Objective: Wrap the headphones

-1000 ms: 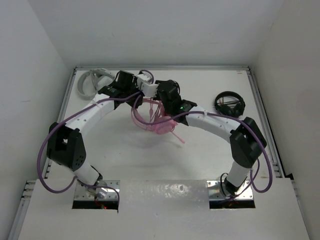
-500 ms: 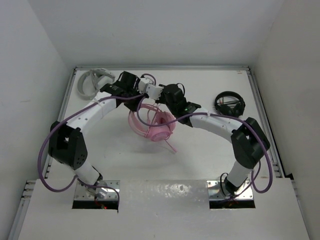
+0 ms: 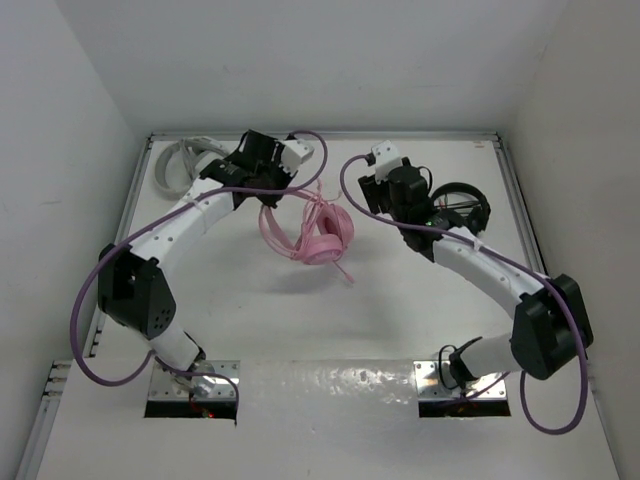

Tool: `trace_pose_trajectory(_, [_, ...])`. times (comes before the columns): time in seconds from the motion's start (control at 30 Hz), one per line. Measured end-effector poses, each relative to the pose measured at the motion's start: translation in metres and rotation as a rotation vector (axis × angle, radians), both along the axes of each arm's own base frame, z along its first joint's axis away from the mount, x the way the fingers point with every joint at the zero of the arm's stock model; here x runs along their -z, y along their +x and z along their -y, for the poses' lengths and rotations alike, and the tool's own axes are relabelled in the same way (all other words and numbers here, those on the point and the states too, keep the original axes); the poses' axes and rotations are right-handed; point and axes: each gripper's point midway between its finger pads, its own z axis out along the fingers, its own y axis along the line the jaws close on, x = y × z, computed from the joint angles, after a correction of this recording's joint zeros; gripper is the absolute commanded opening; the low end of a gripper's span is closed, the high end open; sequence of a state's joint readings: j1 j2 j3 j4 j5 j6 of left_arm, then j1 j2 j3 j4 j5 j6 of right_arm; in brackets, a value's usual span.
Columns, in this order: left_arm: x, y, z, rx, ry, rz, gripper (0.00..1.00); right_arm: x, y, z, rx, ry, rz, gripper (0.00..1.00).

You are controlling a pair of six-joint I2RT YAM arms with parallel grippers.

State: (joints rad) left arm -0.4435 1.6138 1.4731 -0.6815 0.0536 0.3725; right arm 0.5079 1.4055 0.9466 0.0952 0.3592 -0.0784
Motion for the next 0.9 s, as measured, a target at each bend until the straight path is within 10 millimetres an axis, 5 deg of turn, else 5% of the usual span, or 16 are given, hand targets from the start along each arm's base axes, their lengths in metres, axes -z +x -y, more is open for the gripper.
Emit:
trace_pose_trajectory(0.2, [0.007,0.007,0.006,-0.020,-0.108,0.003,0.00,-0.015,-0.019,-0.001,0.024,0.095,-0.006,0.72])
trace_pose_trajectory(0.47, [0.022,0.040,-0.028,-0.172,-0.249,-0.005,0.00,-0.031,-0.039,0.023,0.106,0.163,0.032,0.74])
trace_pose_trajectory(0.73, [0.039,0.126,0.002,-0.204,-0.369,-0.019,0.00,-0.018,-0.043,0.034,0.134,0.149,-0.001,0.74])
trace_pose_trajectory(0.9, [0.077,0.184,0.008,-0.251,-0.418,-0.043,0.00,-0.003,-0.045,0.035,0.136,0.123,-0.043,0.74])
